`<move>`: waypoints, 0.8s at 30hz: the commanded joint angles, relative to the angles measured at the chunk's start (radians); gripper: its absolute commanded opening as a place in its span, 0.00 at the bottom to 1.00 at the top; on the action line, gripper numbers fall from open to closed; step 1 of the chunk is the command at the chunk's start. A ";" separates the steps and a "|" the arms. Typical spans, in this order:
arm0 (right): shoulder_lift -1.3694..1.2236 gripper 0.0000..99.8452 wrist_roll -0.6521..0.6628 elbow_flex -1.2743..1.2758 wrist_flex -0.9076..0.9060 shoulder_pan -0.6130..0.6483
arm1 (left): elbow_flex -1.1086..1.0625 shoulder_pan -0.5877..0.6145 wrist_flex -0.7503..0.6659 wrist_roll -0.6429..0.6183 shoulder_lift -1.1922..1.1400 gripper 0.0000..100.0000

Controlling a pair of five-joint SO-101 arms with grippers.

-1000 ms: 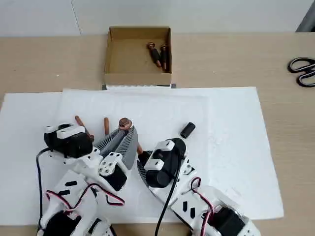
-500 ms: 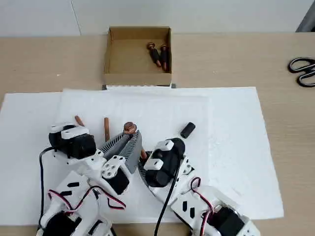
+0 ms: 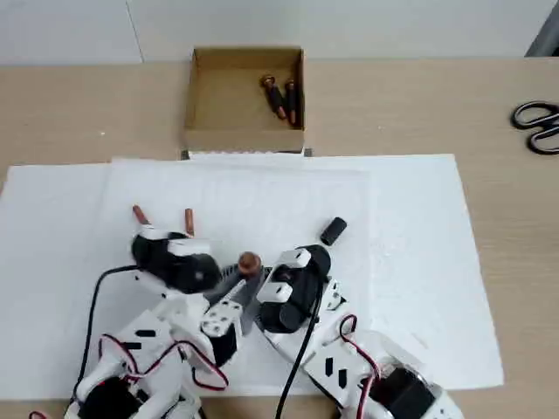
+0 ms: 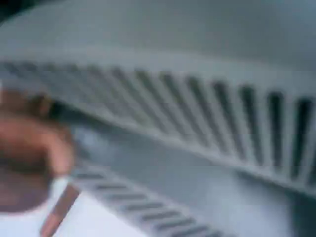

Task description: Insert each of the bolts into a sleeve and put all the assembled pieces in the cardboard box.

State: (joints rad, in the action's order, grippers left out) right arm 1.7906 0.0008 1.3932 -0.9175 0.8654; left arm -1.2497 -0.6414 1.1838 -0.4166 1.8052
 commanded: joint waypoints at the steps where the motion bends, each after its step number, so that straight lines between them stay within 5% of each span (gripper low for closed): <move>1: 0.012 0.00 0.002 -0.061 0.027 0.001 | 0.041 -0.037 0.017 0.037 0.011 0.01; 5: 0.012 0.00 0.002 -0.061 0.025 0.001 | 0.042 0.000 0.014 0.048 0.011 0.02; 11: 0.012 0.00 0.002 -0.061 0.022 0.001 | 0.044 0.041 0.041 0.048 0.009 0.20; 18: 0.012 0.00 -0.003 -0.052 0.022 0.001 | 0.094 0.043 0.043 0.048 0.009 0.19; 24: 0.012 0.00 -0.005 -0.035 0.021 0.001 | 0.122 0.172 0.040 0.153 0.009 0.19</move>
State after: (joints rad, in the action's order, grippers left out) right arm 1.7906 0.0008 1.3917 -0.9175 0.8623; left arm -1.1684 -0.5232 1.2283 -0.3199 1.8067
